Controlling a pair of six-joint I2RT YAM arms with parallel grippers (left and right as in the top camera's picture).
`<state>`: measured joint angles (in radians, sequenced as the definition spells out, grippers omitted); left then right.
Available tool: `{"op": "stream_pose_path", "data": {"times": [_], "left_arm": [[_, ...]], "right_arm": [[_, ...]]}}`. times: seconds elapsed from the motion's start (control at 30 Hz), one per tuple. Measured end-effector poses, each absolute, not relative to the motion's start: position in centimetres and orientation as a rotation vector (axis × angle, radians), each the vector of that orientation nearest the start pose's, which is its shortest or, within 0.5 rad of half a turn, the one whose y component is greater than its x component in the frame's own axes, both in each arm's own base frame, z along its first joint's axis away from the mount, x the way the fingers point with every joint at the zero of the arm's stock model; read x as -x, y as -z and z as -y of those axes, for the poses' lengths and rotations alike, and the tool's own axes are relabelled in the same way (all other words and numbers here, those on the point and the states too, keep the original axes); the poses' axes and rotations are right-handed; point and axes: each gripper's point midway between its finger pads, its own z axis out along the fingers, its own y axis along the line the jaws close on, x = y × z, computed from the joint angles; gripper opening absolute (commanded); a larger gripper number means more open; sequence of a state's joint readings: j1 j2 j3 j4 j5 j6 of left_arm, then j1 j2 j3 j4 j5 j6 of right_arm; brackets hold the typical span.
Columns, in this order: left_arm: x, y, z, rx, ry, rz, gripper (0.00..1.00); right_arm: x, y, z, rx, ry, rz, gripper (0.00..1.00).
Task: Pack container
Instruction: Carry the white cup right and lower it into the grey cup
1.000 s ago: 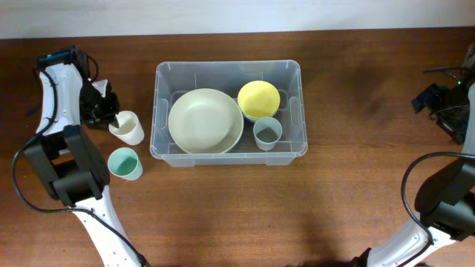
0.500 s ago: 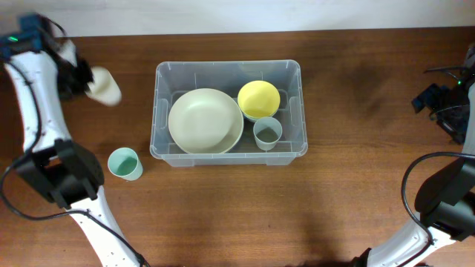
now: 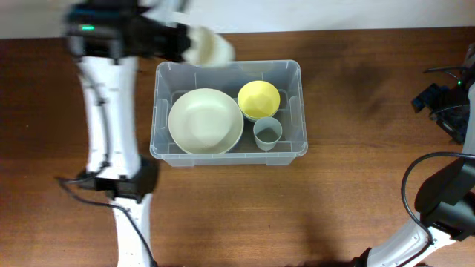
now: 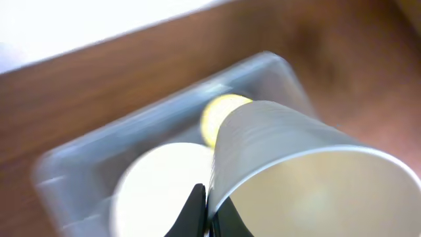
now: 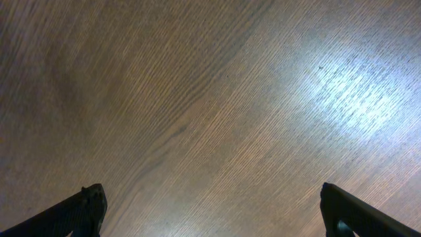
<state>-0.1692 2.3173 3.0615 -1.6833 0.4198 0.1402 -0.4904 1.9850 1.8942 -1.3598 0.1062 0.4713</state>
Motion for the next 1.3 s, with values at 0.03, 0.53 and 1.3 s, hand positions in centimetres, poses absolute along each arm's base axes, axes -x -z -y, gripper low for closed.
{"op": "stream_pose_path", "data": {"times": [0.03,0.53,1.3], "left_arm": [[-44.8,-32.5,17.4,-0.623,0.556,-2.422,0.01],[-39.7,-19.8,26.6,-0.99,0.405,-2.748,0.01],[-40.2,-15.0,27.0,-1.006,0.381,-2.811,0.09]], "right_arm": [[-34.9,-15.0,20.7,-1.404,0.162,-2.672,0.99],[-34.9,-15.0,20.7,-1.405,0.162,-2.671,0.99],[-34.9,-15.0,20.7,-1.405,0.162,-2.671,0.99]]}}
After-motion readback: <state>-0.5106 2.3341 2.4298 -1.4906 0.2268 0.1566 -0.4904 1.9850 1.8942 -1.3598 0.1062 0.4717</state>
